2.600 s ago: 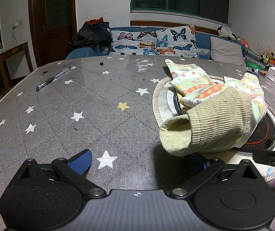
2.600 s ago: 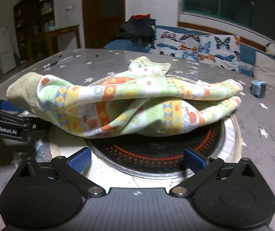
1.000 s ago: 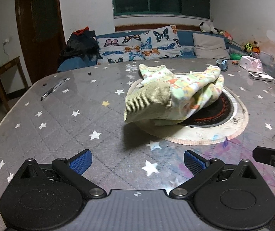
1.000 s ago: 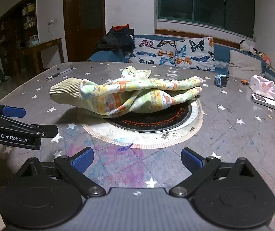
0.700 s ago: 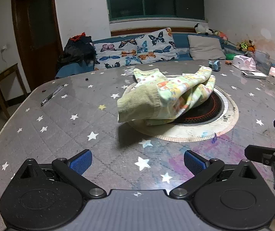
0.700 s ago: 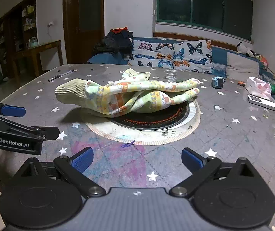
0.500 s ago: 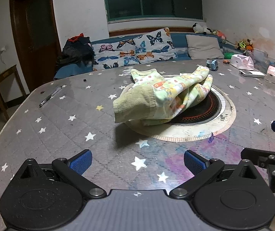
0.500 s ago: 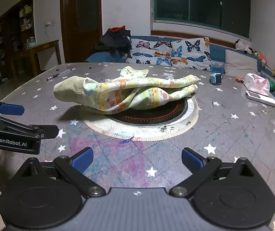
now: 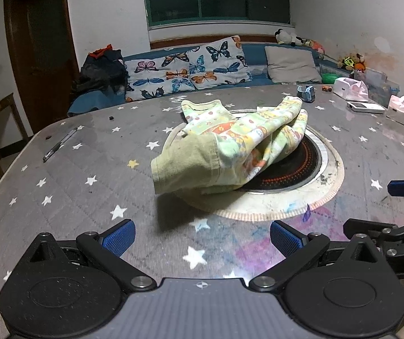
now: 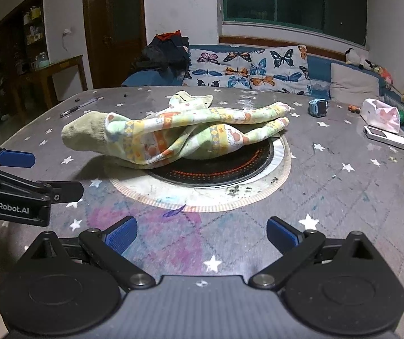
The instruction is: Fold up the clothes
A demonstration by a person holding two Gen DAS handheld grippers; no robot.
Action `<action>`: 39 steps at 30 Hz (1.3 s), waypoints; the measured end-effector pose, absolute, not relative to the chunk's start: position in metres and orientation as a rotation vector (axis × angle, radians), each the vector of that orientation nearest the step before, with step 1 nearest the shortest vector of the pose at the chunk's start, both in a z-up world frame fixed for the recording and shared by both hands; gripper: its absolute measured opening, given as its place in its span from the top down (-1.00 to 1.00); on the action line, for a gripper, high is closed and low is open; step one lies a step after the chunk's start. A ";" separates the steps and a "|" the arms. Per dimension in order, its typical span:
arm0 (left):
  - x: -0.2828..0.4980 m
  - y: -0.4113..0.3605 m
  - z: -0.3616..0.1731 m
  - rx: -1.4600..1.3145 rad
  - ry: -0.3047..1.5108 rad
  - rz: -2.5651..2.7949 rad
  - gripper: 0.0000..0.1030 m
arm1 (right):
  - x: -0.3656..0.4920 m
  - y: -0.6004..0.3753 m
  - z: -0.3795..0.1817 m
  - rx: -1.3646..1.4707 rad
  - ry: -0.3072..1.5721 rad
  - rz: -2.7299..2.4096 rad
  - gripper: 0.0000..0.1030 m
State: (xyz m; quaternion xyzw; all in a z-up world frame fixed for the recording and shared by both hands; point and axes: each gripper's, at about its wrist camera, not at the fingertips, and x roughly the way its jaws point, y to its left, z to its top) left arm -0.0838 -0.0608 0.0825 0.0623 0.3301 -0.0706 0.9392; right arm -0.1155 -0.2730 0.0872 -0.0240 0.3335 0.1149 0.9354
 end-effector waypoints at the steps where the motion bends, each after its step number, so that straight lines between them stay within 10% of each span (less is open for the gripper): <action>1: -0.082 -0.060 0.085 0.118 0.673 -0.153 -1.00 | -0.112 -0.274 0.087 -0.047 0.684 0.236 -0.93; 27: 0.076 -0.039 0.101 -0.201 0.841 -0.208 -0.74 | -0.025 -0.286 0.115 -0.073 0.642 0.247 -0.75; 36: 0.066 -0.048 0.069 -0.197 0.849 -0.261 0.67 | -0.011 -0.294 0.118 -0.100 0.648 0.243 -0.63; 39: 0.046 -0.052 0.079 -0.156 0.759 -0.288 0.85 | -0.006 -0.295 0.124 -0.106 0.634 0.246 -0.58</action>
